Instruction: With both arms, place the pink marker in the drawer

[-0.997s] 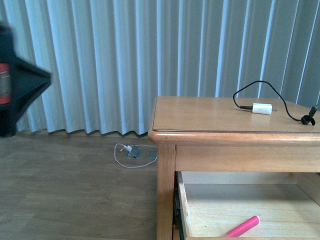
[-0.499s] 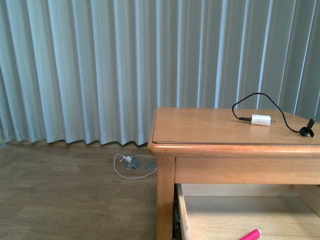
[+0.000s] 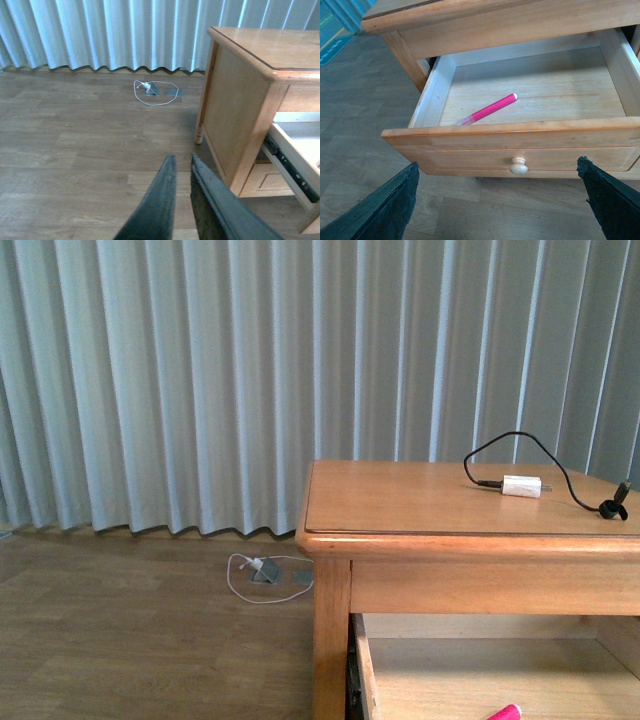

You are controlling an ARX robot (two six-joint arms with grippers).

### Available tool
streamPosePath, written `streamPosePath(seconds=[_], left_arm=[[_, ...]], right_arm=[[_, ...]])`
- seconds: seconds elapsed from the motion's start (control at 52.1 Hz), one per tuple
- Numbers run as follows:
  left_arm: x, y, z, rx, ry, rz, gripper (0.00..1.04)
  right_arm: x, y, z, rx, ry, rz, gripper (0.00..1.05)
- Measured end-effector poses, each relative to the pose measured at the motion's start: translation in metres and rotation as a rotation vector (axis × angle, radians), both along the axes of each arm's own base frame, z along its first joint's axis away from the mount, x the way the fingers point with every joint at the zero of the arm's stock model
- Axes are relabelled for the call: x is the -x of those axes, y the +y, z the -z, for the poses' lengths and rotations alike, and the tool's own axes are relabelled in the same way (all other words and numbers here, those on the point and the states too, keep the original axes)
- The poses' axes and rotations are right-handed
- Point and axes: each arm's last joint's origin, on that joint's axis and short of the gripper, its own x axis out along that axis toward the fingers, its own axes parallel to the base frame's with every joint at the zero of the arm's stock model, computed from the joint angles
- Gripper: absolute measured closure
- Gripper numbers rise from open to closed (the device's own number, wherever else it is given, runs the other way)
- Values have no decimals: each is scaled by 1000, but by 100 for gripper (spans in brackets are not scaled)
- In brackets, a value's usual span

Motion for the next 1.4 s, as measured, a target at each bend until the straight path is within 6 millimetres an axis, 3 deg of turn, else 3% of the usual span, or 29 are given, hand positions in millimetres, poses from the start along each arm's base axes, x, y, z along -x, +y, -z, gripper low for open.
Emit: streamPosePath(seconds=[0.479,0.786,1.112,1.189,1.285,1.4], left_arm=[[13,1,18,-2,-13,-3,101],[26,1,20,-3,-21,-3,101],[27,1,20,-2,-21,-3,100],[27,1,20,-2,-21,-3,89],[27,1,20,-2,-21,-3,71],[27,1,20,-2,-21,-3,49]], right_arm=[[0,0,0,0,0,0,8],[0,0,0,0,0,0,8],[0,0,0,0,-1,0,8],[0,0,0,0,-1,0,8],[-3,0,-1,137,-127,95,8],[-7,0,6,226,-22,59,8]])
